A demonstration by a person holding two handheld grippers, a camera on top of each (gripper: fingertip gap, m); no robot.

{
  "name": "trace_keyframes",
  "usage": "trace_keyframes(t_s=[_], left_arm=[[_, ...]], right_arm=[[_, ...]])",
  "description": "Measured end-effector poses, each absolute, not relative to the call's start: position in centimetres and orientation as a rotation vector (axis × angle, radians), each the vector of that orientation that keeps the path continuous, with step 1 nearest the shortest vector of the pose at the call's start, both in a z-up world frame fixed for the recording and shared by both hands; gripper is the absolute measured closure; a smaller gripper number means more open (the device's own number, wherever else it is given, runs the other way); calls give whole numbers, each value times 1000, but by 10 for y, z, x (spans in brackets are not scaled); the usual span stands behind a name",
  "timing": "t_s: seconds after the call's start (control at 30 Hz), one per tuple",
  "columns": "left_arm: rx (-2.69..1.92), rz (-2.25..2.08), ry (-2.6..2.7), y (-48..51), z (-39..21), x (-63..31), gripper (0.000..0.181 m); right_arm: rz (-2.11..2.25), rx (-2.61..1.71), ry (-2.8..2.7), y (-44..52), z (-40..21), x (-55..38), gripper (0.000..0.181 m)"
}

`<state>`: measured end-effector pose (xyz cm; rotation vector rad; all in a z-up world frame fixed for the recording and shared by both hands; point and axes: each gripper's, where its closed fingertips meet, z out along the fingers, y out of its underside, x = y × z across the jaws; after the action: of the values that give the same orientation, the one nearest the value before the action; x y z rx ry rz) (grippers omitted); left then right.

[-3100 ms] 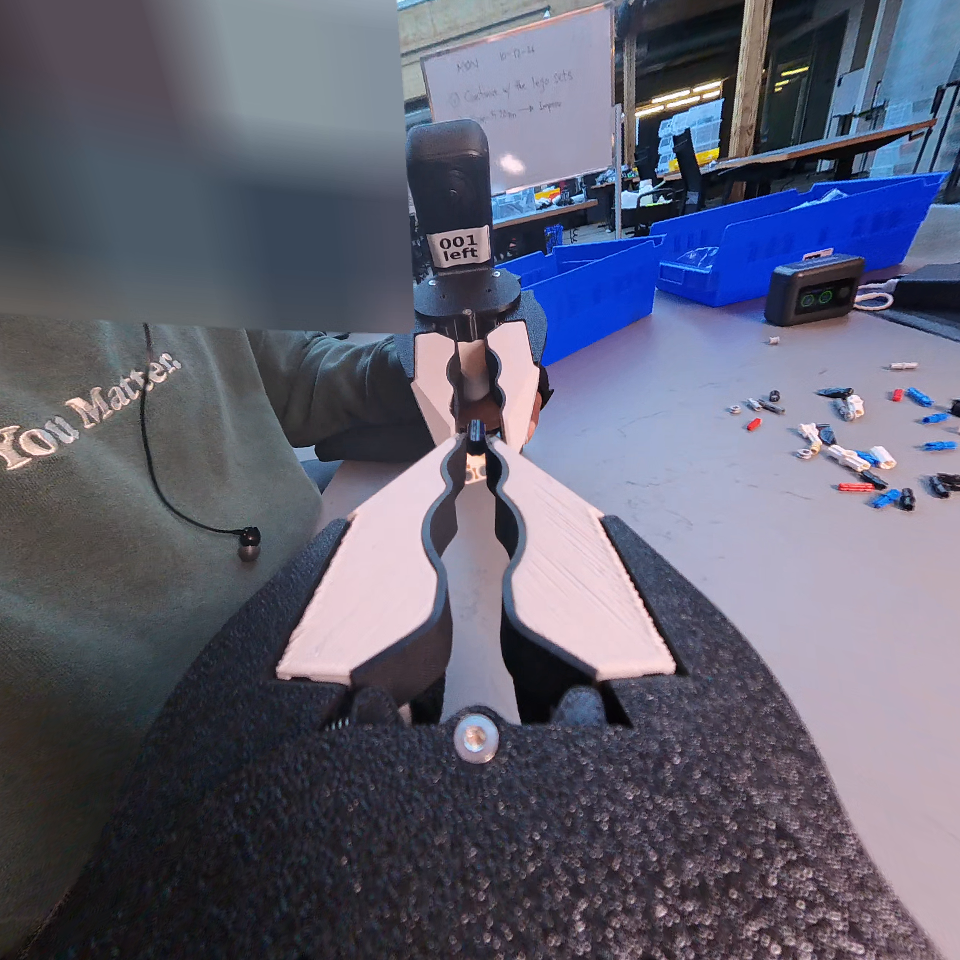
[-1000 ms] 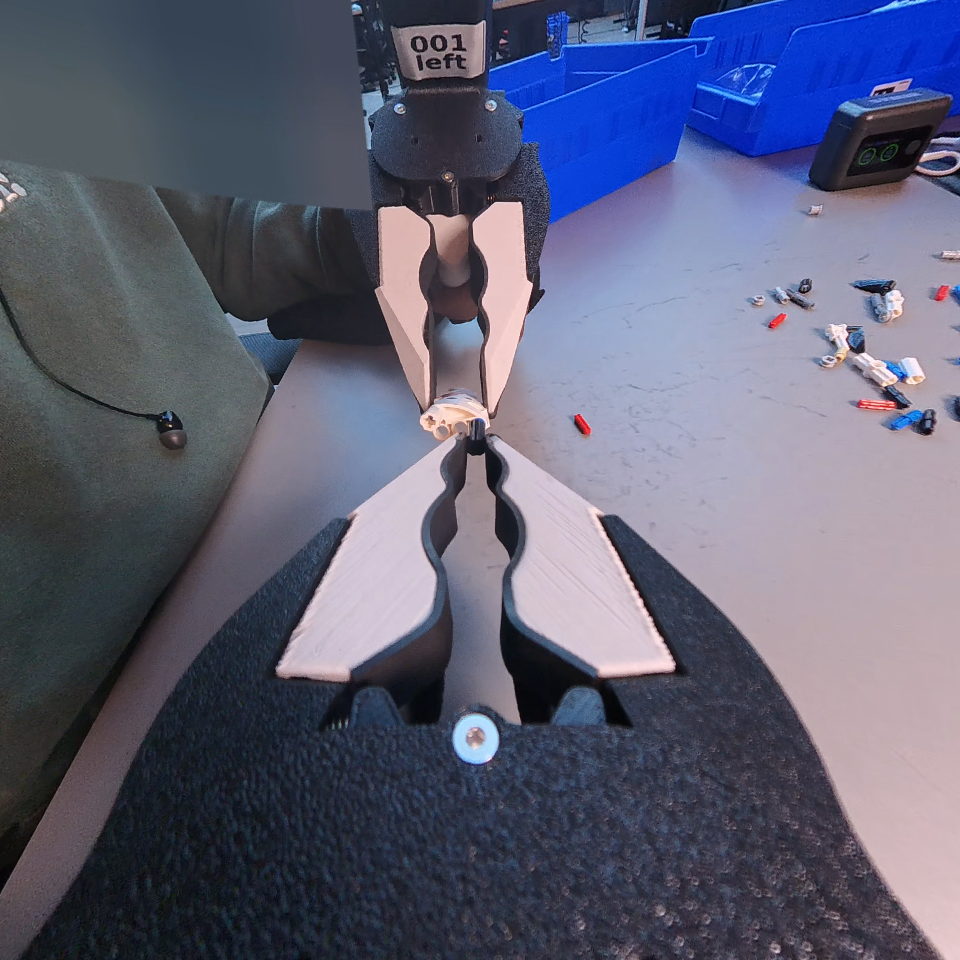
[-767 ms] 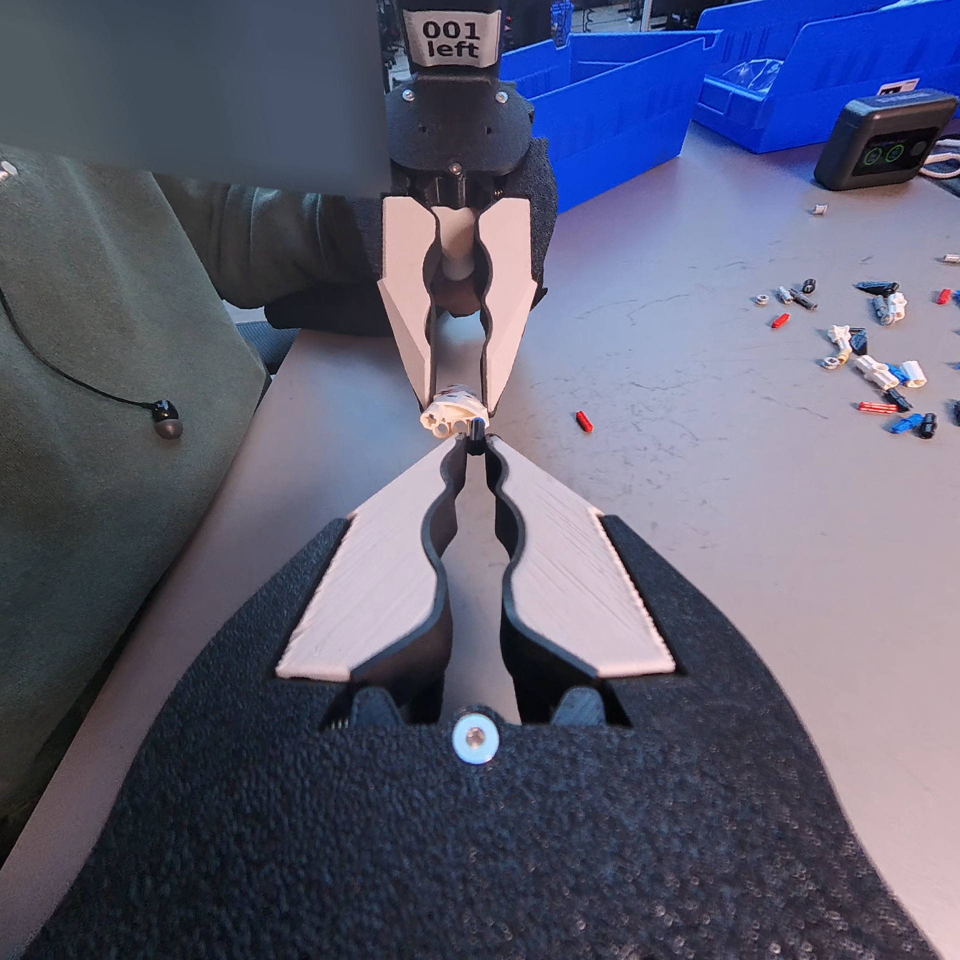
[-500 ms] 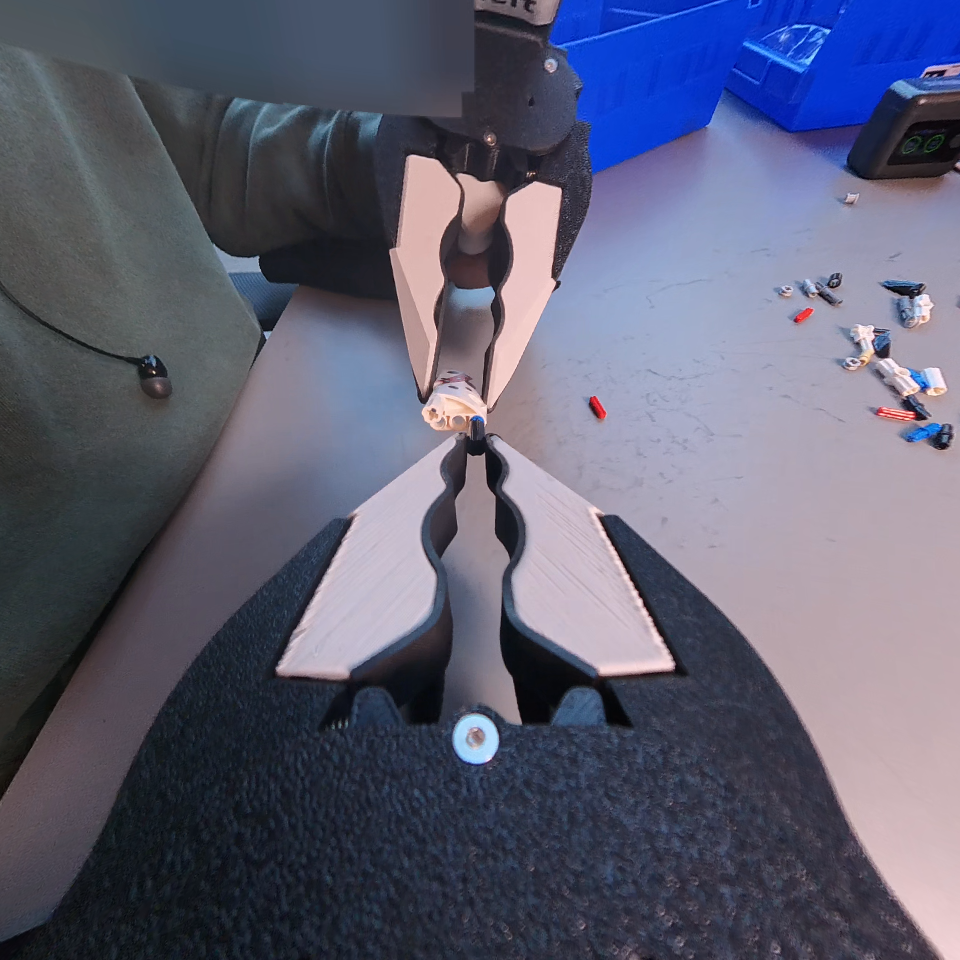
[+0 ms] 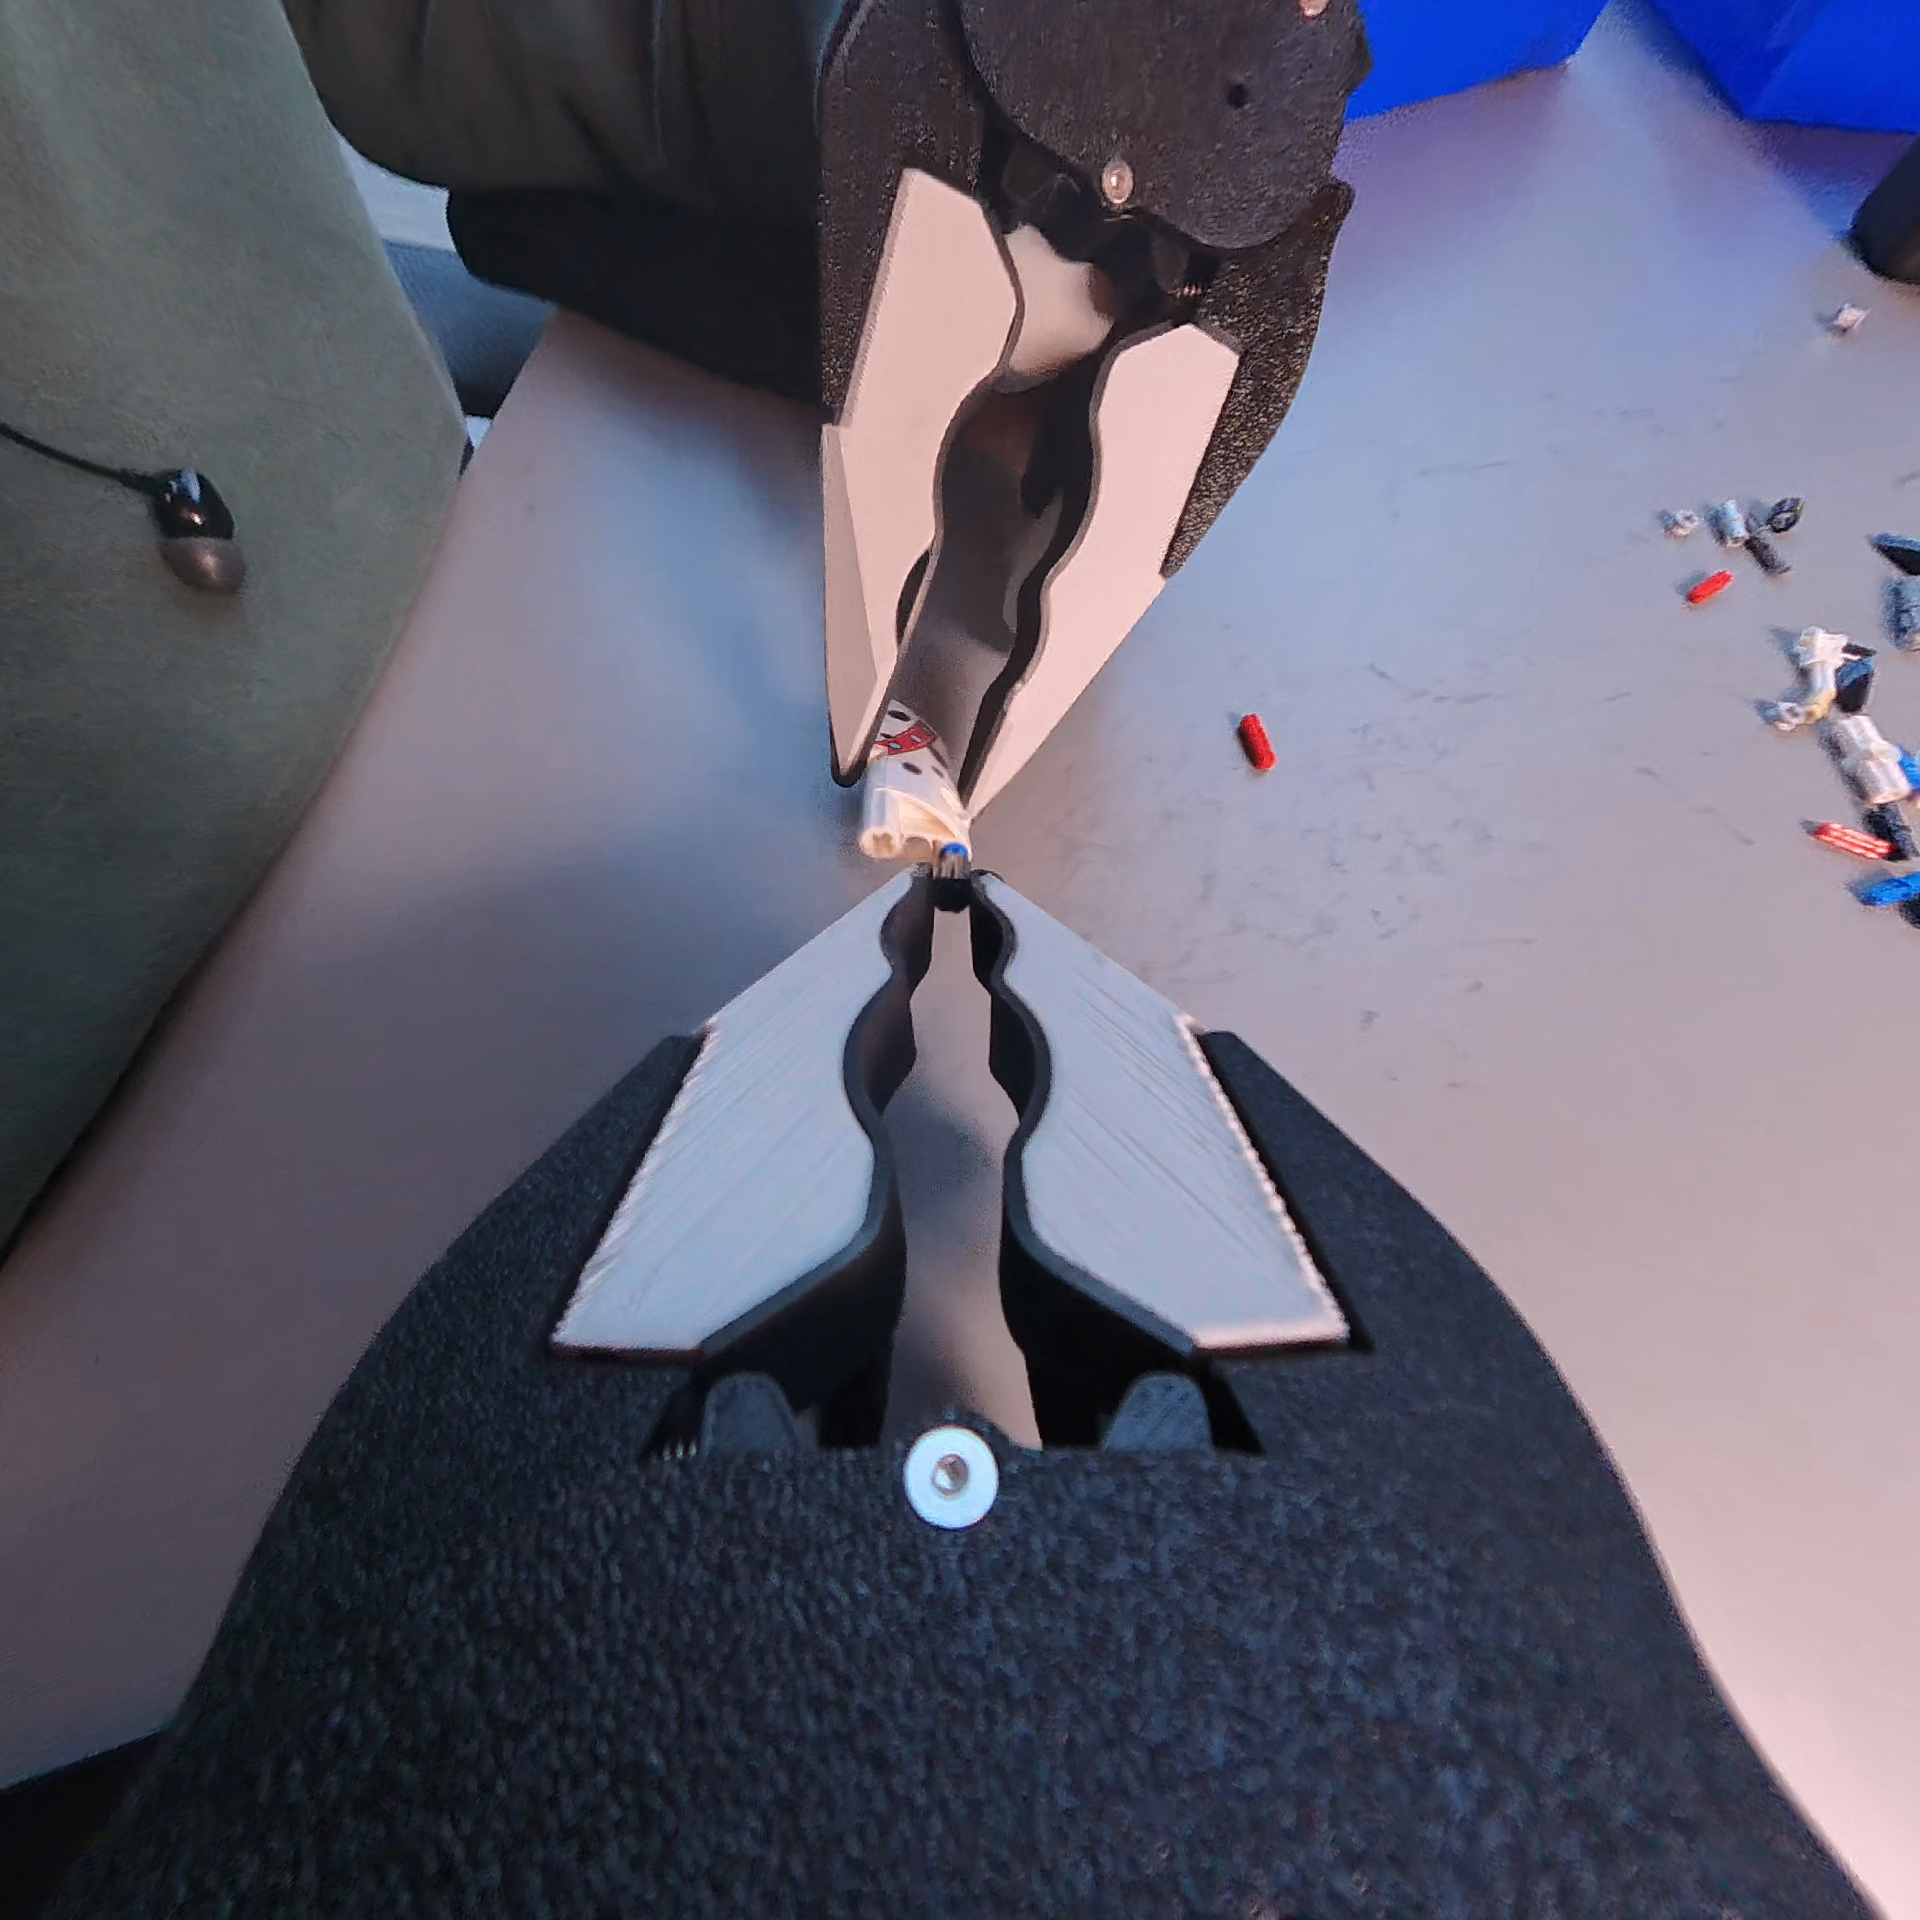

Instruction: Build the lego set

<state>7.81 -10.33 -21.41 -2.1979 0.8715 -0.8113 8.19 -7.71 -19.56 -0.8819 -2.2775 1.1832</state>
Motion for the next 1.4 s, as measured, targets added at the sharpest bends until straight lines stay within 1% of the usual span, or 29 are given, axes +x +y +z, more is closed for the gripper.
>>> trace_keyframes(t_s=[0.1,0.33,0.57,0.83,1.4], left_arm=[[-2226,-782,880,-102,-220,78,160],[-2202,-687,946,-103,-223,78,160],[-2178,-597,982,-104,-224,78,160],[-2165,-521,1008,-103,-226,78,160],[-2178,-512,1015,-104,-225,78,159]], right_arm=[[1094,-880,-2339,-75,-207,84,176],[1094,-864,-2386,-78,-212,87,176],[960,-811,-2419,-78,-222,89,176],[888,-834,-2336,-78,-220,86,177],[746,-857,-2395,-81,-220,81,176]])
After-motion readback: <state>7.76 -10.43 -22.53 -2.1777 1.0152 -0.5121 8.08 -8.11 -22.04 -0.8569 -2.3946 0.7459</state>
